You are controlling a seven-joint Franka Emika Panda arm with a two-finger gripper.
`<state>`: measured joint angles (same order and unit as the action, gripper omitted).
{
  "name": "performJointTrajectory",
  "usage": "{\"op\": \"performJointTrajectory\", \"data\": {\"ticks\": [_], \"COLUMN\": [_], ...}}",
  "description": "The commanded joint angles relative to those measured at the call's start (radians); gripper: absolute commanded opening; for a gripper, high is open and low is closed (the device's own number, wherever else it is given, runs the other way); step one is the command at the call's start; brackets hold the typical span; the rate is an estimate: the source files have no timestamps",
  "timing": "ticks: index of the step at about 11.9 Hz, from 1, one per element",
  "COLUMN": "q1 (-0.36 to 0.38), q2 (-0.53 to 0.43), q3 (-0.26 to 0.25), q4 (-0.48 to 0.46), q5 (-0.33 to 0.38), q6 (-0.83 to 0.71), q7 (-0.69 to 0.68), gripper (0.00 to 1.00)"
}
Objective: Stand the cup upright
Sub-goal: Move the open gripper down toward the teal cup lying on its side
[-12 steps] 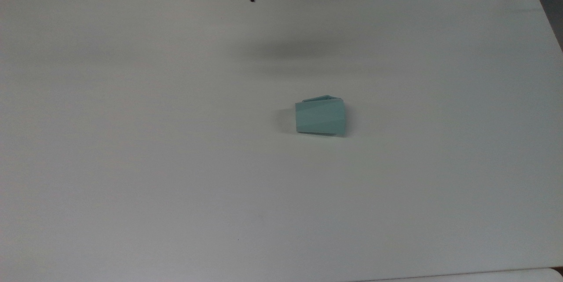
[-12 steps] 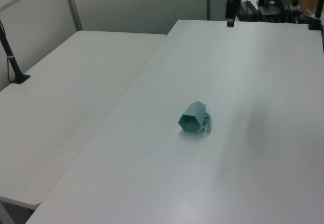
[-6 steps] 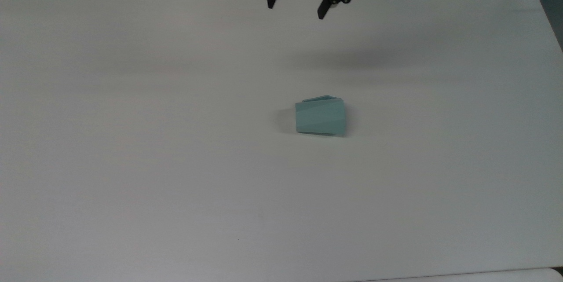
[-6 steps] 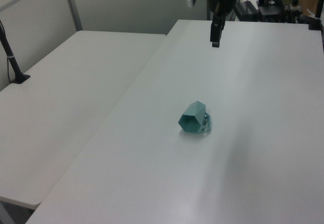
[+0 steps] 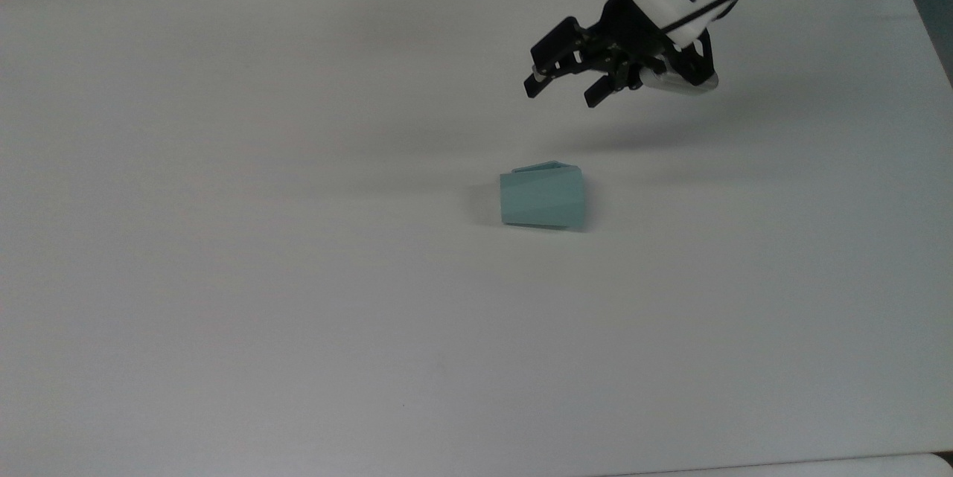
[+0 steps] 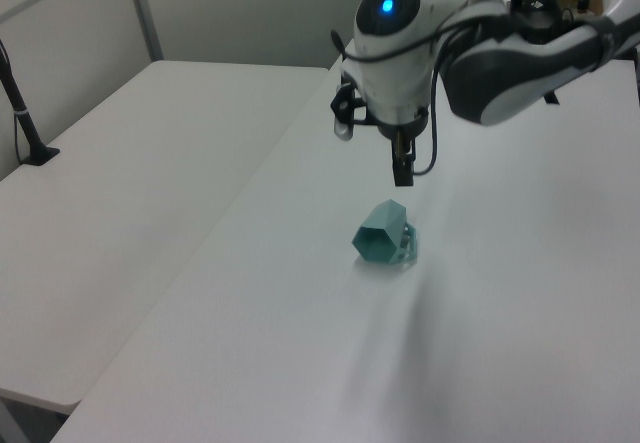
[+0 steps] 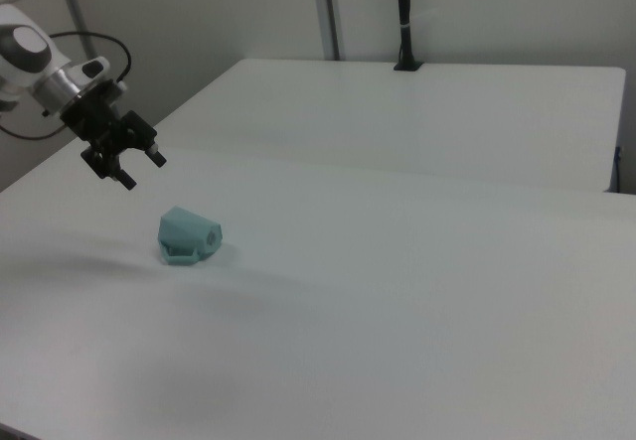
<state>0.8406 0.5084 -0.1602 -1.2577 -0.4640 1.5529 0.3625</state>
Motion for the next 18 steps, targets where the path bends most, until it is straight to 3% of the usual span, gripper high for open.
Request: {"op": "performJointTrajectory", "data": {"ticks": [1,4,6,11,14,18], "q1": [0.044,0.049,0.063,0.121,0.121,0.118], "q2": [0.062,0.123,0.198,0.266,0.320,0.354], "q3": [-0.010,0.001,0.004,-0.005,-0.002,-0.001], "q4": [0.057,0.072,0.121,0.130,0.142,0.138], "q5": [-0.137,-0.203,-0.209,-0.235,-0.344,-0.364], "q6": [0.028,0.098,0.111,0.052,0.026,-0.010], "q7": [0.025,0.090,0.119,0.138,0.321,0.394], "gripper": [1.00,1.00,1.00,1.00,1.00,1.00]}}
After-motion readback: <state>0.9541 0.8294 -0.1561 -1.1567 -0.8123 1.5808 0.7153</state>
